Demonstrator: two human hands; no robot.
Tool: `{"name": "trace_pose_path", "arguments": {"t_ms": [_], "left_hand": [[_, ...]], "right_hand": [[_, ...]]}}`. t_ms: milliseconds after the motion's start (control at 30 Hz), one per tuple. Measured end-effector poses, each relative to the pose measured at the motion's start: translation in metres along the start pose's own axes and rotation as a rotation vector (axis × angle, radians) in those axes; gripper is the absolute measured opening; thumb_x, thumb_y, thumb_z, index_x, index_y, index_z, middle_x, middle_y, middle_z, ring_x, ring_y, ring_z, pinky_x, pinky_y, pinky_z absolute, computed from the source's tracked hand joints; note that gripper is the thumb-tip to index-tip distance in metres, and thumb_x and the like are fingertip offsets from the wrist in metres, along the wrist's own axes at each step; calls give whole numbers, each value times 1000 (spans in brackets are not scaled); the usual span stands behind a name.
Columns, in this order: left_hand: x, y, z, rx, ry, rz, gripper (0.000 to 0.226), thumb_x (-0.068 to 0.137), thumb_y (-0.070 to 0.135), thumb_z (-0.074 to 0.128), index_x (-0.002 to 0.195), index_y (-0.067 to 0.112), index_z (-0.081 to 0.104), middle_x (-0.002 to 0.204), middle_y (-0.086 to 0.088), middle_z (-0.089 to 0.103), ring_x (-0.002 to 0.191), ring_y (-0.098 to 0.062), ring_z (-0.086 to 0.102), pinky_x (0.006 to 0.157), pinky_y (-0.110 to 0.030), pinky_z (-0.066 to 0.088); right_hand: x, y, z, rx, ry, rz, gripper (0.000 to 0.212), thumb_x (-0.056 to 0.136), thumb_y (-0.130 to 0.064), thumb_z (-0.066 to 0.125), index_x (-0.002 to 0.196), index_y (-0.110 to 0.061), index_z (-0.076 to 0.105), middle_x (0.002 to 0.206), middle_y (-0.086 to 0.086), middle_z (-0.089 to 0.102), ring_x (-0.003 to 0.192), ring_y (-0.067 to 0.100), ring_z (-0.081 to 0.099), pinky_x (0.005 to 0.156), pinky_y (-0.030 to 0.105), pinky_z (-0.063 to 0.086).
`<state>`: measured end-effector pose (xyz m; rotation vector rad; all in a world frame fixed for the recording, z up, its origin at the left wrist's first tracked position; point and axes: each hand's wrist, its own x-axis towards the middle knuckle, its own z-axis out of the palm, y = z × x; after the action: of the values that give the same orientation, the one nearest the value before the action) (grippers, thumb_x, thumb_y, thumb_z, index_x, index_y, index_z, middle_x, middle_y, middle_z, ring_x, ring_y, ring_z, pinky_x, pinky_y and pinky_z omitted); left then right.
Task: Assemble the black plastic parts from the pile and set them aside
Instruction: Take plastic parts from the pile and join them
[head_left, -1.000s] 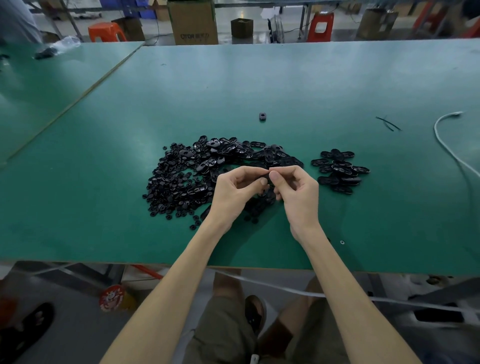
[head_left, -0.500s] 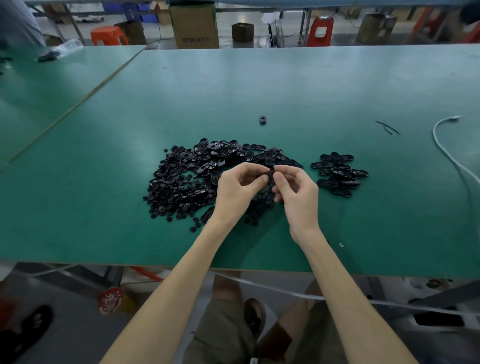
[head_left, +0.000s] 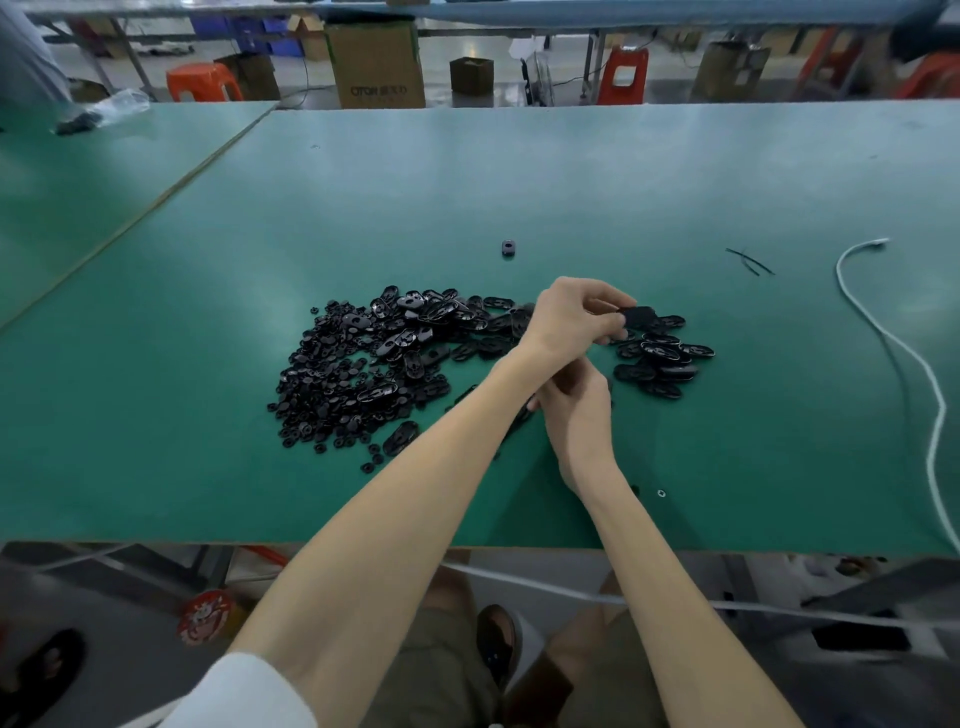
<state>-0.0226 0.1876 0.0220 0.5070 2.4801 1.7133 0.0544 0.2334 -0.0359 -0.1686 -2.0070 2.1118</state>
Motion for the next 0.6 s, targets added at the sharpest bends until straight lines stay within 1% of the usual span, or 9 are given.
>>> {"name": "trace_pose_path", "arguments": {"t_ms": [33,100,167,200,300,367,433,500,600], "left_hand": [[2,-1,3,-9,-36,-8,25,94,-2,69,118,3,74,94,-9,79,75,-7,74,72,-20,60],[4,-1,5,0,-108,-20,38,95,1,69,132,6,67,114,-10,77,98,-13,75,91,-27,59],[2,-3,1,29,-157,-7,48,96,3,69,142,10,60,125,-6,73,115,-13,70,108,-30,50],[0,-4,-2,19,-171,1,50,97,2,68,145,10,58,129,-6,72,118,-13,69,111,-29,48],[-8,-8,-14,8,-105,30,41,97,3,67,138,9,64,128,-5,73,119,-12,69,109,-32,50],[-15,-11,-24,28,9,49,30,98,4,66,127,9,70,118,-5,76,110,-15,72,105,-36,54],[-23,-13,-40,59,114,38,23,99,3,64,119,9,73,108,-4,78,98,-16,75,99,-36,57],[-32,-16,-61,177,174,23,18,99,6,64,112,10,75,101,0,77,92,-13,73,95,-32,57],[-48,-21,-98,492,222,-72,12,99,14,67,105,14,77,97,2,75,85,-9,65,88,-30,56]], "right_hand": [[1,1,0,2,12,10,8,99,5,55,99,4,63,72,4,60,61,14,47,61,28,41],[2,1,-1,-2,26,22,8,98,3,57,99,4,64,72,2,62,62,13,48,62,28,42],[2,2,-1,-31,17,21,8,98,1,58,99,0,66,75,2,66,62,11,52,62,28,44],[2,2,-1,-49,4,18,8,98,0,59,99,-2,67,76,3,70,63,11,54,63,28,46],[1,4,-2,-83,-39,16,10,99,-3,61,98,-8,69,81,7,74,66,12,59,65,31,48],[1,5,-2,-89,-39,6,12,100,-5,62,99,-13,70,84,2,74,69,11,61,66,29,49],[2,5,-1,-104,-24,-17,13,101,-6,64,103,-16,72,88,-3,76,72,8,66,66,25,52],[2,6,-2,-116,-18,-33,14,100,-6,65,107,-17,72,92,-2,76,76,7,69,67,23,54],[2,6,-1,-94,-24,-35,16,100,-6,66,106,-19,72,94,-2,75,78,9,70,67,24,56]]}}
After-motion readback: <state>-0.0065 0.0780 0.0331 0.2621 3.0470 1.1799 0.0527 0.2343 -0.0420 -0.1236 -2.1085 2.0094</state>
